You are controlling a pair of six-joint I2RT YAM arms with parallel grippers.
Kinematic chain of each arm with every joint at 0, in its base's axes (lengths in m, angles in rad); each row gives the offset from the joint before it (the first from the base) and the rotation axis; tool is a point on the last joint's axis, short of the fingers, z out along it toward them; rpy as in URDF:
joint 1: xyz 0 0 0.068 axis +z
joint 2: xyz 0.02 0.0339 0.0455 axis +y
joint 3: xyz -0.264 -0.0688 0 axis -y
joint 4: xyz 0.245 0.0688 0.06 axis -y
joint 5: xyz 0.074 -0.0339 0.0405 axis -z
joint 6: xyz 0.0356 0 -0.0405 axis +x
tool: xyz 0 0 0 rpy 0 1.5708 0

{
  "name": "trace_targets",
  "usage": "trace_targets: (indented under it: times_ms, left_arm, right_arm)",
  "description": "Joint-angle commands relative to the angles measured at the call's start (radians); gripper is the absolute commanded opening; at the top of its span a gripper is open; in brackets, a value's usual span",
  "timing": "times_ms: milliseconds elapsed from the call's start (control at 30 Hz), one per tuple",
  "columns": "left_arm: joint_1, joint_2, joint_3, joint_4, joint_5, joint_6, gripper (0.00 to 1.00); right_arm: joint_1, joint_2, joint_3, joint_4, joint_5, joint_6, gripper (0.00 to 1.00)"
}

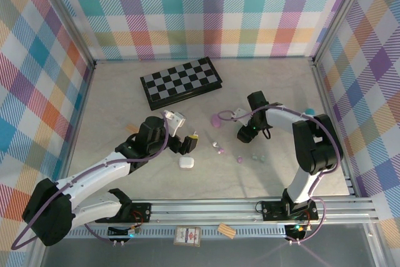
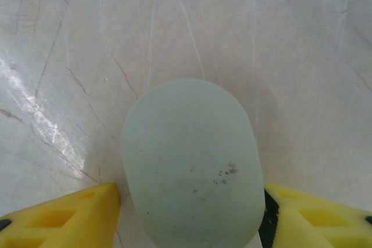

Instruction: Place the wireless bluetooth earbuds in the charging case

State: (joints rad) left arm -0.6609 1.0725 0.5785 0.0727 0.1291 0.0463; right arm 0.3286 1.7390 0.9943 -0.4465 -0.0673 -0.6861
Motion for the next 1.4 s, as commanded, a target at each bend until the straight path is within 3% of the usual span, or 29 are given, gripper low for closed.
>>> trace_targets:
  times_ms: [0,367,600,800,1200,1367]
  left_arm:
    - [-0.016,0.007,0.012,-0.004,-0.007,0.015,1.00]
    - [-0.022,0.018,0.021,-0.006,-0.008,0.024,1.00]
    - [-0.022,0.009,0.032,-0.007,-0.019,0.057,1.00]
    - [-0.022,0.001,0.020,0.043,0.000,0.080,1.00]
    - [-0.021,0.001,0.009,0.045,0.027,0.082,1.00]
    - [-0.022,0.003,0.009,0.040,0.026,0.089,1.00]
  right_arm:
    - [0.008,-0.030,-0.013,-0.031,0.002,-0.019,0.60]
    - [0.008,-0.046,-0.013,-0.035,-0.032,0.000,0.41]
    - [0.009,-0.110,-0.014,-0.059,-0.092,0.026,0.39]
    - [0.010,-0.151,-0.025,-0.067,-0.133,0.037,0.39]
    - [0.016,-0.024,-0.006,-0.091,-0.096,0.026,0.40]
    - [0.016,-0.017,-0.003,-0.077,-0.095,0.027,0.51]
